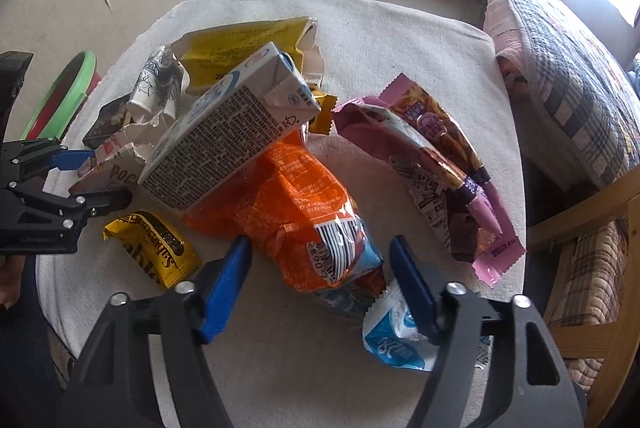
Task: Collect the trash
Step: 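Grasp the pink-and-white drink pouch with the left tool while the right tool grasps the orange bag and blue wrapper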
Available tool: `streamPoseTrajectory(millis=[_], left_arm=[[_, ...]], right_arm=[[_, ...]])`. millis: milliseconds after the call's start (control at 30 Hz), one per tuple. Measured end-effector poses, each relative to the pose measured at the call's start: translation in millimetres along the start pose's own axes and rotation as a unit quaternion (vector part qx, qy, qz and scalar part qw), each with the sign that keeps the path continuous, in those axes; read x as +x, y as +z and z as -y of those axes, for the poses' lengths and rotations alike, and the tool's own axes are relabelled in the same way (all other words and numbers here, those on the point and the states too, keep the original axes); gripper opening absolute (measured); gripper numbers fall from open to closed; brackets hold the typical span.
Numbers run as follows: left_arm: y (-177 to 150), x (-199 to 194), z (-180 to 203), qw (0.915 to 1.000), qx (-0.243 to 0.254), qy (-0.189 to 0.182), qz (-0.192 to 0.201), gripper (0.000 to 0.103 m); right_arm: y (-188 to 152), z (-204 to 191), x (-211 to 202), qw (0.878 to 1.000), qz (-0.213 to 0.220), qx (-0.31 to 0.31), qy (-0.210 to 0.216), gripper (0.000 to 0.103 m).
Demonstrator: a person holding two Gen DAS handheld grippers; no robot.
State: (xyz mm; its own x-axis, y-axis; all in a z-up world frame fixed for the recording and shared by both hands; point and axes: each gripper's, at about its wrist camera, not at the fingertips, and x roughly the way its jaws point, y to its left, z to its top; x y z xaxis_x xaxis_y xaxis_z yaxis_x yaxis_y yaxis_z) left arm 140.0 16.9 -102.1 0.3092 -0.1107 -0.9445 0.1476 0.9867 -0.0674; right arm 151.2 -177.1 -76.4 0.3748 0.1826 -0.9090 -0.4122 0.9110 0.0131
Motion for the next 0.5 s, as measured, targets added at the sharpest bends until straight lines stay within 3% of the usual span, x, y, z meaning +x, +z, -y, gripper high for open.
streamPoseTrajectory(millis=[267,500], left_arm=[[-4,-15,-6,0.9998,-0.011,-0.013,0.006,0.048],[-9,-27,0,0.9992,-0.015,-0.037,0.007,0.038]], right_arm=[[-3,0,-9,1.000,0.005,0.003,0.009,0.049],[-4,1,-24,1.000,0.012,0.015,0.012,0.048]])
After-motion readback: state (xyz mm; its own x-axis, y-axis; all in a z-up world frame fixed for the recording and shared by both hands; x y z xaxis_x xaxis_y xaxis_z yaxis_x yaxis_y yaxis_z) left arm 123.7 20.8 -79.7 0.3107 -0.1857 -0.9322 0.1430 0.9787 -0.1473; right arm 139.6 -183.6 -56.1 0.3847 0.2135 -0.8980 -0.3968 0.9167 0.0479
